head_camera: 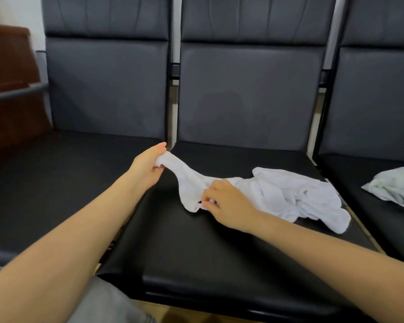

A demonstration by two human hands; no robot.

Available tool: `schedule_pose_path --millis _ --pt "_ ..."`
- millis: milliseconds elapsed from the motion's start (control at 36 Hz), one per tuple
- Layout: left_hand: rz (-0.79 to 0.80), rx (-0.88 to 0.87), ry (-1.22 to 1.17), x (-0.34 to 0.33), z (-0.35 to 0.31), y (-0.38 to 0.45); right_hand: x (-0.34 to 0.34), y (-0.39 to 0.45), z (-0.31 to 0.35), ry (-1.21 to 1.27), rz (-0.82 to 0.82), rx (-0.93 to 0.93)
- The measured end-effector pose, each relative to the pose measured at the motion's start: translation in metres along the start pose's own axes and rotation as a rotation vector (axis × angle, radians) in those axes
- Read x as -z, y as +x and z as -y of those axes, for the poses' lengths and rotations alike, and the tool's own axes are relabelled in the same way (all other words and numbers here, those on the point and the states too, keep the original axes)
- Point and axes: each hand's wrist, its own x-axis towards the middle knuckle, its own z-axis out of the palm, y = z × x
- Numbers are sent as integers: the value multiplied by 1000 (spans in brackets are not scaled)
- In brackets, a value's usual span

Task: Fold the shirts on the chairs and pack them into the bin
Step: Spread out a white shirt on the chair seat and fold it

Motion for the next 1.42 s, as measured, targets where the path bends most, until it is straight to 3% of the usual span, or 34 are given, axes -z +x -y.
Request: schedule_pose_path --millis 83,167,250,361,417,500,611,722,806,889,972,1028,1083,1222,1306,1417 --pt "-36 35 -116 1 0 4 27 -1 1 188 -94 -110" --pt "-77 115 -309 -5 0 5 62 -9 -4 590 -199 -254" --pt "-23 198 -211 -11 11 4 77 -17 -22 913 -299 -509" --pt "141 162 169 -9 30 5 81 -22 -50 1693 -494 -759" --pt "220 160 308 -11 37 -1 78 -27 -63 1809 -537 -846" --pt "326 131 510 -15 43 -10 73 -32 -74 1741 -506 -949" --pt "449 26 807 -21 45 -19 74 -41 -81 1304 -258 -909" --pt "376 -249 1390 -24 44 -21 75 -50 -79 920 -148 -833" --pt "371 -395 1555 -25 41 -24 75 -55 -81 740 -160 -817" --pt "395 -420 1365 -24 38 -26 79 -59 -79 577 -135 -762" --pt "299 -423 1040 -28 33 -32 88 -60 -74 481 -80 -763" --pt "219 -338 802 -30 29 -31 89 -62 -75 674 -45 -781" --pt "185 -203 599 -31 22 -31 91 -64 -76 1026 -51 -801" --pt "477 65 351 -36 17 -40 103 -65 -74 1568 -100 -610" --pt "518 133 214 -43 17 -44 108 -63 -71 1692 -202 -535" --pt "489 163 89 -49 18 -47 108 -61 -75 1590 -292 -498"
